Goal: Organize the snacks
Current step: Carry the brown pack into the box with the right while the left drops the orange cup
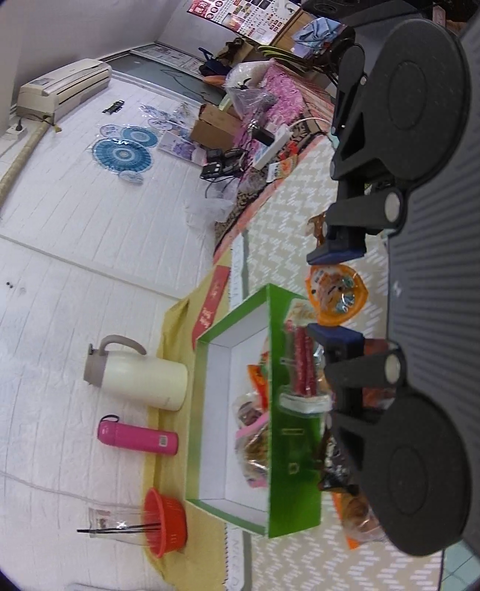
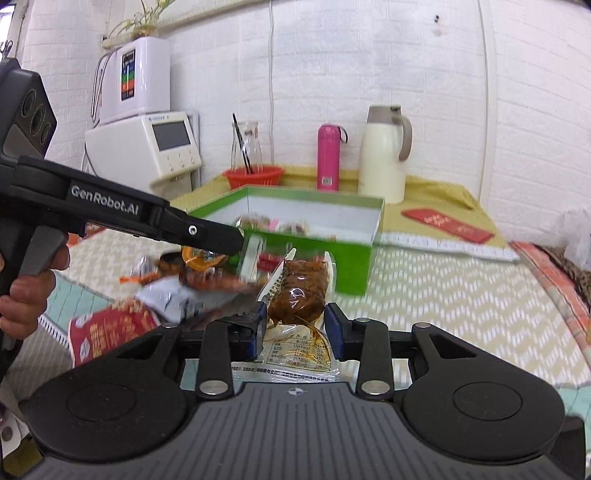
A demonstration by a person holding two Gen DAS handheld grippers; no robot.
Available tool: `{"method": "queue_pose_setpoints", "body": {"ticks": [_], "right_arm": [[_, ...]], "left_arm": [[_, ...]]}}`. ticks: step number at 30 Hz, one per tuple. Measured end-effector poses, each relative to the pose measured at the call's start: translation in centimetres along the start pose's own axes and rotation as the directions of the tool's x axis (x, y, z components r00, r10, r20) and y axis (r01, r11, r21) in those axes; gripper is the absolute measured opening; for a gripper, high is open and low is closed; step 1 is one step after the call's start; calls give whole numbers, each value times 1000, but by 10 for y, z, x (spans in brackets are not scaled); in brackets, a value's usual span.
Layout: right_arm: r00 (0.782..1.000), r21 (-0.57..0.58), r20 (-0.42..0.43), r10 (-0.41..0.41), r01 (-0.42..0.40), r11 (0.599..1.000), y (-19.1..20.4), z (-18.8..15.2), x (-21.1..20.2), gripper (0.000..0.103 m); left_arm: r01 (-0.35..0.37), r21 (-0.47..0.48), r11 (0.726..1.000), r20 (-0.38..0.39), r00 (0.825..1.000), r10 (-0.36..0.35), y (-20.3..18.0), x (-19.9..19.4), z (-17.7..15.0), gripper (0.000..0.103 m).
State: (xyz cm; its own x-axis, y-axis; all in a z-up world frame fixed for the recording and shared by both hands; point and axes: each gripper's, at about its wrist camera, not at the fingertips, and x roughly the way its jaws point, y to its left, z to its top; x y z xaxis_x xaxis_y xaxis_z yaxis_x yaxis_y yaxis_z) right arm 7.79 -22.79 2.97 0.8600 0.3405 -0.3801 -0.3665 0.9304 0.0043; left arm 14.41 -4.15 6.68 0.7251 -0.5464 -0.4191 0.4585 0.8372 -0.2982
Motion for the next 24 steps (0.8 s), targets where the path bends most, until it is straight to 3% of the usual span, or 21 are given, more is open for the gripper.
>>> {"method": "queue_pose_setpoints", "body": {"ticks": [10,16,24], "right_arm": [[999,28,36,-28,27,999,-22,52,62,61],[998,86,27,-59,57,995,-42,67,108,61],[997,71,-35,-65,67,995,-51,68,154,62]], "left_arm": [[-55,-84,995,4,998,56,34,52,65,29],[-96,-152,984,-48,995,90,62,99,72,29],[-132,-160,978,-102,988,116,83,137,72,30]]}}
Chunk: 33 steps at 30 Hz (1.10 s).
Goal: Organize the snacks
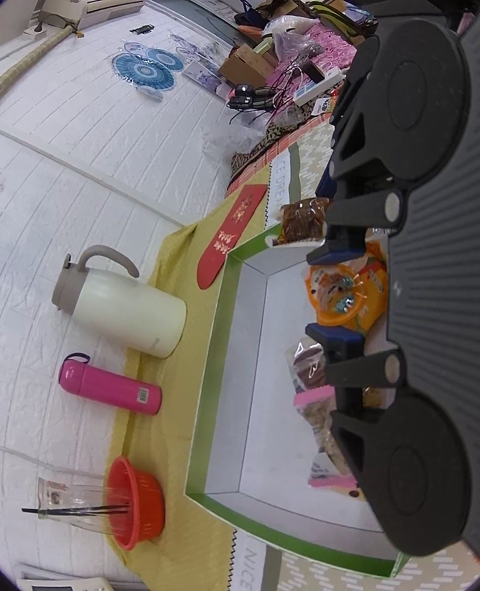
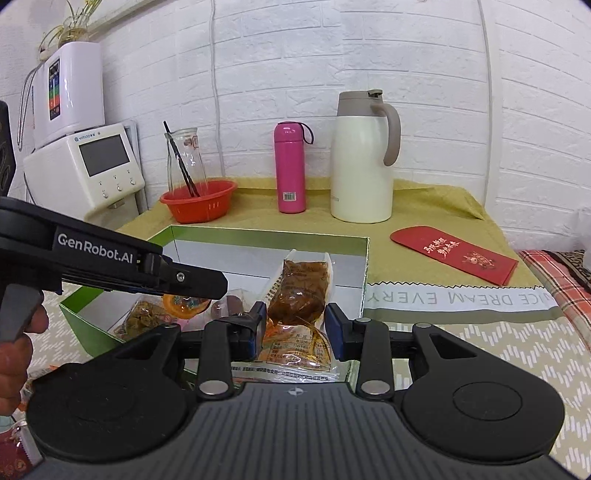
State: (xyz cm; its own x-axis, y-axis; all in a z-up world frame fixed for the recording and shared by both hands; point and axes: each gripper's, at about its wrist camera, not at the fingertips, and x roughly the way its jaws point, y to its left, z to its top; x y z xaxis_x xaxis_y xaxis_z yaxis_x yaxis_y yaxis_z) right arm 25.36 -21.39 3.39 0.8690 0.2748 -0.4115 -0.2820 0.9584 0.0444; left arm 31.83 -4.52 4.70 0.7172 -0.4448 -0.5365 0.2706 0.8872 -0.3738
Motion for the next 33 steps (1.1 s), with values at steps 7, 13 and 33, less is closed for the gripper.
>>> {"method": "queue_pose_setpoints", "body": {"ticks": [7,13,33], "right_arm": [[999,-59,30,22,-21,998,4,-8,7,91],[993,-78,120,-13,22,997,3,-11,-14,103],[995,-68,75,73,-68,995,39,-35,-108,103]], "left_arm": [[6,-45,999,46,999,-4,9,4,-3,64],[-94,-33,995,80,992,96,6,-10,-5,89],[-99,-25,995,216,971,102,-8,-150,-52,93]]}}
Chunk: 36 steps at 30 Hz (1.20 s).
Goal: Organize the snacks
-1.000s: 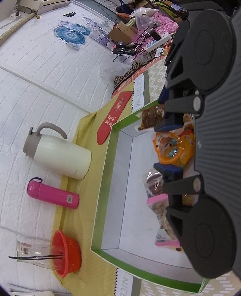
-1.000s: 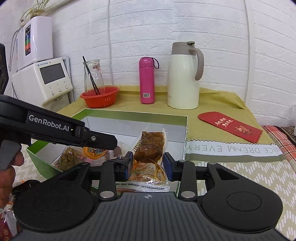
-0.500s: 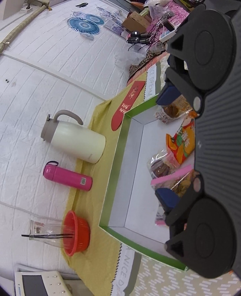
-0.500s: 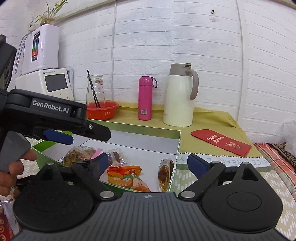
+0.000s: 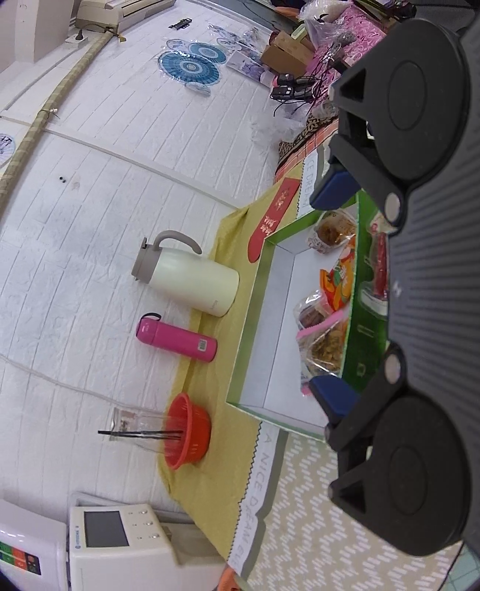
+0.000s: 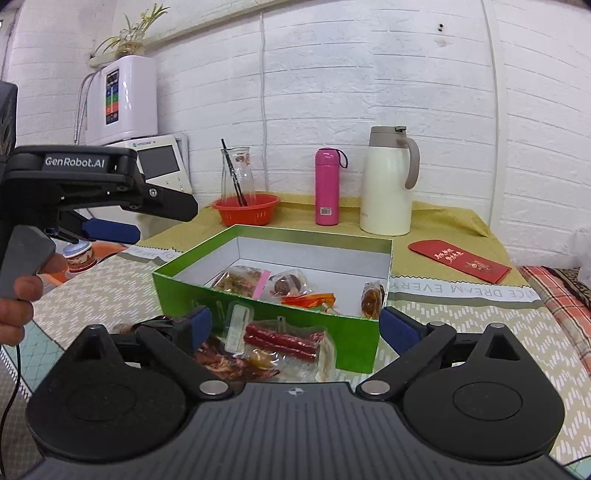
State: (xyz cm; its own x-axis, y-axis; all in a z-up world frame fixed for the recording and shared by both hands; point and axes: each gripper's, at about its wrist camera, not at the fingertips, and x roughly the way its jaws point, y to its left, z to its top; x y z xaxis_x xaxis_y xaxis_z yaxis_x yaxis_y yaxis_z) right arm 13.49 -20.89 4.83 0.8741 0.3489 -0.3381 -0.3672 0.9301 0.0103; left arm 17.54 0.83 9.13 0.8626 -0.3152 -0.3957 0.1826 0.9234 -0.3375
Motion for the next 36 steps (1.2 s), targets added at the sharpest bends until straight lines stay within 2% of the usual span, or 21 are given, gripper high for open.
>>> {"method": "queue_pose_setpoints", "body": {"ticks": [6,11,15,19,20,21,22,23,24,26,28,32,35,36], "right_arm": [[998,-86,-36,50,-53,995,25,-21,-17,103],[994,-154,-84,73,-86,984,43,-33,-8,103],[989,-165,-121,87,-107,981,55,-38,11,100],[995,-227,-85,54,-73,971,69,-37,24,98],[996,-248,-76,56,-73,966,72,-38,26,87],[994,-265,-77,78,-96,960,73,-37,27,54],[991,-265,-87,105,-125,956,73,-37,27,38],[988,-264,-99,118,-140,954,72,-37,24,30],[990,-291,-100,97,-123,949,75,-39,20,20],[990,-343,-117,76,-112,933,76,-45,10,12],[985,-337,-147,86,-132,932,71,-54,-3,6],[982,-328,-182,51,-110,938,56,-77,-34,7],[980,-270,-197,26,-80,959,40,-89,-53,5],[979,-236,-201,25,-74,969,33,-92,-59,8]], "left_arm": [[33,-83,996,-44,998,-37,28,-40,-43,93],[-15,-149,989,-94,996,1,55,-60,-81,93],[-39,-150,988,-128,992,19,68,-72,-99,93],[-36,-139,990,-130,991,18,71,-77,-102,93],[-32,-136,990,-130,991,14,70,-77,-101,93],[-27,-132,991,-129,992,10,68,-77,-101,93],[-23,-129,991,-131,991,6,67,-76,-101,93],[-14,-124,992,-134,991,-3,65,-75,-100,93],[-4,-121,993,-136,991,-13,63,-74,-101,93],[17,-118,993,-149,988,-35,58,-70,-102,93],[38,-109,993,-164,985,-56,52,-64,-103,93],[89,-85,992,-198,975,-105,35,-51,-107,93],[127,-61,990,-227,964,-137,19,-38,-111,93],[138,-51,989,-236,961,-146,14,-35,-112,93]]}}
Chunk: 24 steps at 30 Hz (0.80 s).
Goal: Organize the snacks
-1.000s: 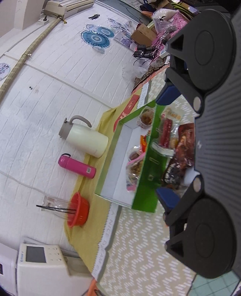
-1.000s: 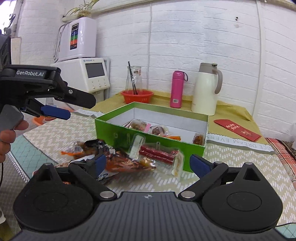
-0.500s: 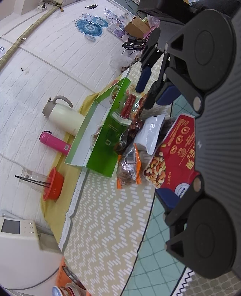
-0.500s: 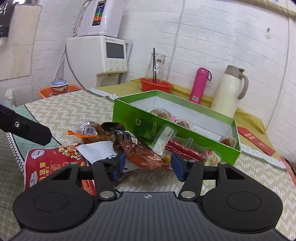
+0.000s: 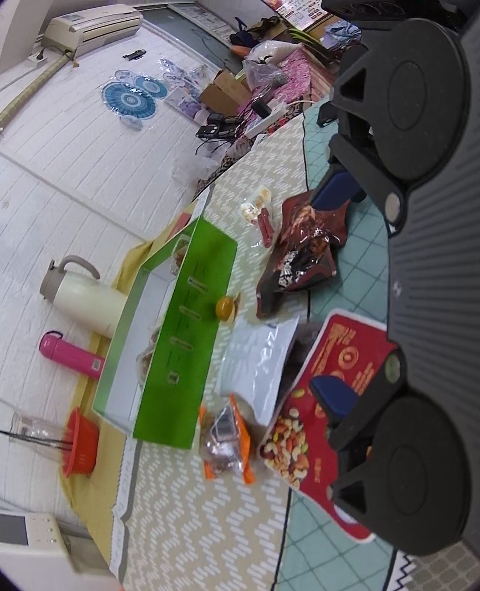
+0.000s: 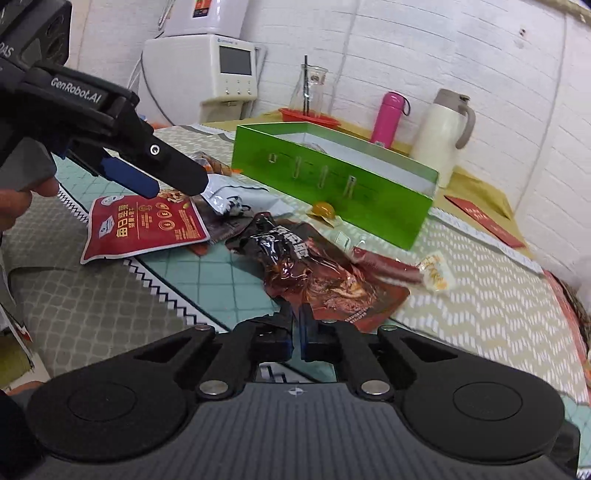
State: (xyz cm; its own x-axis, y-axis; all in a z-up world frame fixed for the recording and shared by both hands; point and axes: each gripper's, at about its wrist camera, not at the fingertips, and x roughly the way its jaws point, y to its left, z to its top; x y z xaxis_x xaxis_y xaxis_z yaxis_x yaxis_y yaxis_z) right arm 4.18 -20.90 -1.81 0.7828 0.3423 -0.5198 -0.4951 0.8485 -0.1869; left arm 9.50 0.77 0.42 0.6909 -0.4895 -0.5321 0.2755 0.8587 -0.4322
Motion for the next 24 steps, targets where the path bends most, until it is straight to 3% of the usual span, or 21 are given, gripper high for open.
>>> {"method": "queue_pose_setpoints", "body": {"ticks": [1,3,5,10,12,13,14,17,24], "right_arm": [[1000,34,-4,3,-3,999,-5,-4,-4,11],[1000,128,14,3,-5,992,-17,-9,-11,51],[999,221,36,-14,6,975,-29,-13,-15,82],[999,370,25,-43,31,929,-49,-17,-5,84],[999,413,23,-37,25,910,-53,-18,1,84],[999,430,26,-35,20,903,-56,-19,3,84],[999,442,30,-34,18,897,-57,-19,5,84],[999,474,21,-31,17,880,-63,-21,10,84],[1000,521,26,16,-27,853,-69,-18,18,85]], "left_arm": [[9,10,1000,-11,1000,-8,-5,5,0,93],[27,29,999,-33,999,-27,-12,15,-1,93],[41,54,998,-57,998,-38,-19,26,-1,93],[35,81,996,-69,997,-30,-29,47,2,92],[33,65,997,-72,997,-28,-26,55,6,87],[29,57,998,-77,997,-24,-24,58,8,77],[36,45,998,-87,996,-32,-21,62,11,58],[27,26,999,-106,994,-24,-16,70,13,48],[25,26,999,-115,993,-22,-11,76,16,45]]}}
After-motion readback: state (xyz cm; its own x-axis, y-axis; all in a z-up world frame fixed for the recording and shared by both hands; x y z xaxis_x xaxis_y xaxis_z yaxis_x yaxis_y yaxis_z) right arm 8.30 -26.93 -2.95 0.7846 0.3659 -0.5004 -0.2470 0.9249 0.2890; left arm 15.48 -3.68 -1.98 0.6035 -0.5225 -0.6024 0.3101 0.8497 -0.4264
